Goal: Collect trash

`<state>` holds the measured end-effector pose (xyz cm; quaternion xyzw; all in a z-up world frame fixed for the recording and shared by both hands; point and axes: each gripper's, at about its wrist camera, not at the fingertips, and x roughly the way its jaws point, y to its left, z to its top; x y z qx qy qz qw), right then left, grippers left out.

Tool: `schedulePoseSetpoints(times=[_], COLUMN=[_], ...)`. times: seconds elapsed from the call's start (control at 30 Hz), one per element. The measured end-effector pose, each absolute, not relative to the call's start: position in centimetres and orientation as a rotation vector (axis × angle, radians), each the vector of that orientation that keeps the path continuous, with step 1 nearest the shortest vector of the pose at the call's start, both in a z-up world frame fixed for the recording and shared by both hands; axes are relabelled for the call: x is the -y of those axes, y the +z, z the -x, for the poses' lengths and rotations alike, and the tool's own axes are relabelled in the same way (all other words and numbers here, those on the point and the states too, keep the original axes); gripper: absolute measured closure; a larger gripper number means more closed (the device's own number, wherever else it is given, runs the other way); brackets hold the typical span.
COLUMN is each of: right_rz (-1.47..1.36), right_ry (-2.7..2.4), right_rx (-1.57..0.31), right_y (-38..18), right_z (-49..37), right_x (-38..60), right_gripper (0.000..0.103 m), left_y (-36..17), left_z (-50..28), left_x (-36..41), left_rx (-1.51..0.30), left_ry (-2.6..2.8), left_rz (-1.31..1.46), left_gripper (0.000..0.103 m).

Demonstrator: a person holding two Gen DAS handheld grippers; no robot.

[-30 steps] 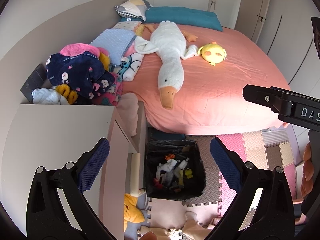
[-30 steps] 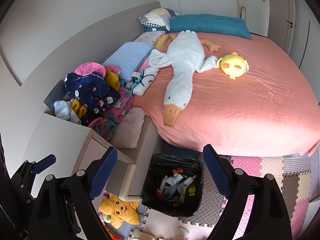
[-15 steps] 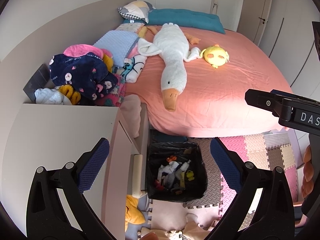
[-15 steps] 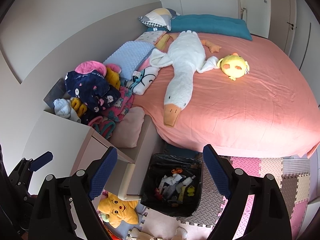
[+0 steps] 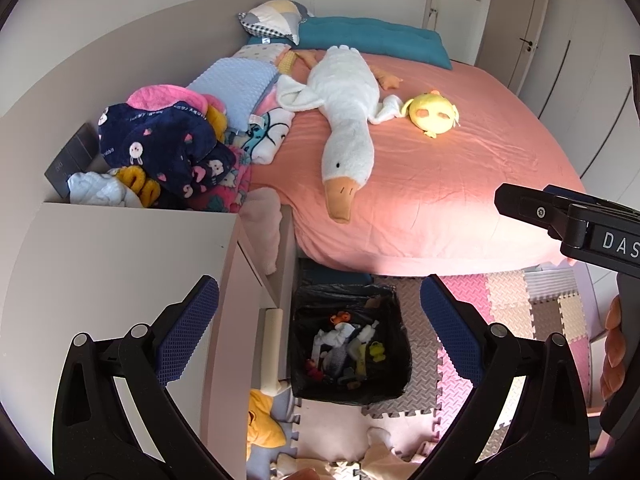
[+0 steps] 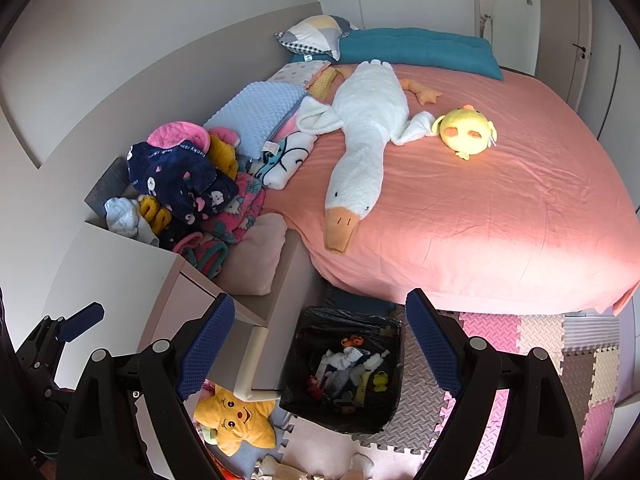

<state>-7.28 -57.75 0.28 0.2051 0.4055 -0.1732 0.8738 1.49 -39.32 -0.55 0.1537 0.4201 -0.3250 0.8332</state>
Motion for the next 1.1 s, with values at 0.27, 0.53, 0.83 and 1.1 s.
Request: schedulePoseSetpoints(times=[0.27,0.53,0.83,1.1], right_rz=[-0.428,-0.427,-0.426,-0.426], right_ry=[-0.361,-0.361,-0.362,-0.362], right_rx=[-0.848,-0.85,-0.85,-0.852], right_y=[0.17,0.06,0.08,-0.16], right_z=[7.29,7.32,7.2,7.35], right_x=[57.85,57.97,57.85,58.19], right_gripper=[0.016,0.016,0.016,0.016], left_y=[-0.62,-0.74,-0.86,-0.81], left_z=[-1.44,-1.35,-1.18,-1.44], left_x=[39.62,39.75,40.08,40.27], left_rx=[-0.883,-0.885,-0.885,-0.883], left_ry=[-0.683,-0.69,-0.7,-0.692], left_rz=[-0.344,-0.338,-0.34,-0.346], left_gripper=[0.006,0.006,0.006,0.006])
